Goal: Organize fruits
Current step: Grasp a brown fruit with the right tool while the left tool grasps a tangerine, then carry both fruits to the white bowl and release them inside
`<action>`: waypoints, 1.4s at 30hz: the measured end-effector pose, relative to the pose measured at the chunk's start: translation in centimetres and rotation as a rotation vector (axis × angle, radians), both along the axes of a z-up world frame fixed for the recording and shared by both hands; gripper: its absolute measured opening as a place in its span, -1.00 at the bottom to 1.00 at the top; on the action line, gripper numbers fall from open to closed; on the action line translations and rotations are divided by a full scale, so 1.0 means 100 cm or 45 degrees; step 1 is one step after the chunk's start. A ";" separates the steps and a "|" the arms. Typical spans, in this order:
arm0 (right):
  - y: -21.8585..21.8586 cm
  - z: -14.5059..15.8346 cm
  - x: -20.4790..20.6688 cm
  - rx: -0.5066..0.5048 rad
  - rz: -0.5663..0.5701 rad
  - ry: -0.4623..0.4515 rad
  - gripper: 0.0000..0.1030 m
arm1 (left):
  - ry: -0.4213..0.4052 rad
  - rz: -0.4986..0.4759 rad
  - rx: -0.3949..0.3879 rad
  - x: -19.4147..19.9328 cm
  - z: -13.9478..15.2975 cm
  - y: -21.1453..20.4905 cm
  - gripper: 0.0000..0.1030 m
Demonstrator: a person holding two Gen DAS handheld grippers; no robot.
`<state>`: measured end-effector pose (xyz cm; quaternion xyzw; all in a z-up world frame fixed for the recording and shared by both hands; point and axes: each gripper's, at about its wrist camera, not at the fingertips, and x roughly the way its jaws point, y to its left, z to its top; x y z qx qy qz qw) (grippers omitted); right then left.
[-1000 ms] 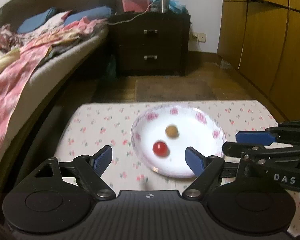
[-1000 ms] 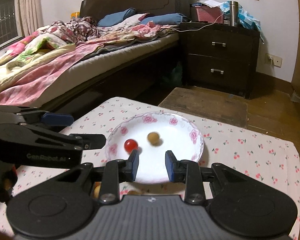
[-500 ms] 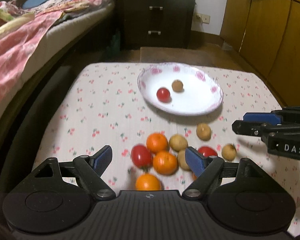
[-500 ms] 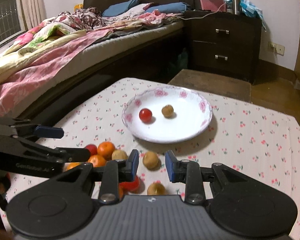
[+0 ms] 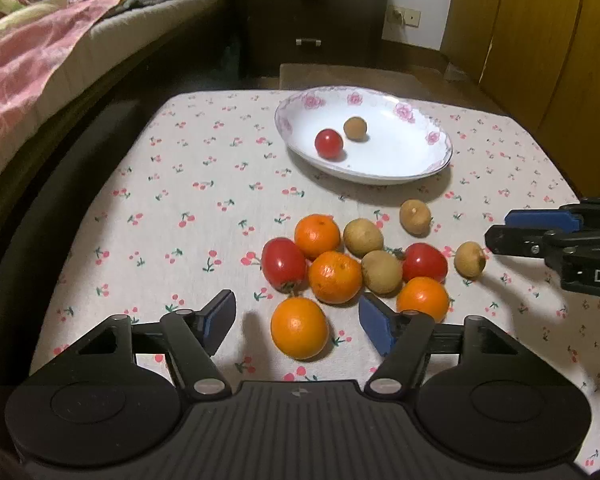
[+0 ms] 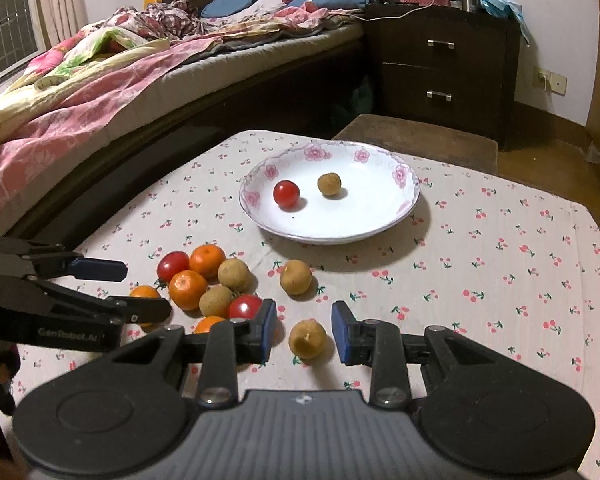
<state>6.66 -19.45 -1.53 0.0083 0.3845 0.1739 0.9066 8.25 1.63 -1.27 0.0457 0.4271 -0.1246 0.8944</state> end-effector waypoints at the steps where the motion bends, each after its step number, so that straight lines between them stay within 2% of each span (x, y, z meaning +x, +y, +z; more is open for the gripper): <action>1: 0.000 -0.001 0.000 -0.002 0.001 -0.001 -0.17 | 0.007 0.000 -0.005 0.001 -0.001 0.000 0.40; 7: 0.001 -0.009 -0.003 -0.056 0.027 0.000 -0.13 | 0.022 -0.006 -0.011 0.006 -0.006 -0.003 0.27; 10: -0.001 -0.014 -0.002 -0.059 0.025 0.013 -0.08 | 0.056 -0.007 -0.037 0.009 -0.010 -0.003 0.00; 16: 0.003 -0.019 0.003 -0.055 0.049 0.035 -0.07 | 0.070 0.004 -0.072 0.010 -0.010 0.000 -0.21; 22: 0.007 -0.028 0.012 -0.064 0.053 0.065 -0.07 | 0.060 -0.009 -0.064 0.009 -0.010 -0.004 -0.21; 28: 0.013 -0.031 0.012 -0.098 0.072 0.052 -0.07 | 0.051 -0.022 -0.053 0.009 -0.011 -0.007 -0.21; 35: 0.023 -0.033 0.009 -0.196 0.099 0.032 -0.08 | 0.056 -0.021 -0.046 0.009 -0.011 -0.009 -0.21; 42: 0.023 -0.030 0.006 -0.210 0.102 0.027 -0.08 | 0.048 -0.028 -0.036 0.006 -0.009 -0.009 -0.22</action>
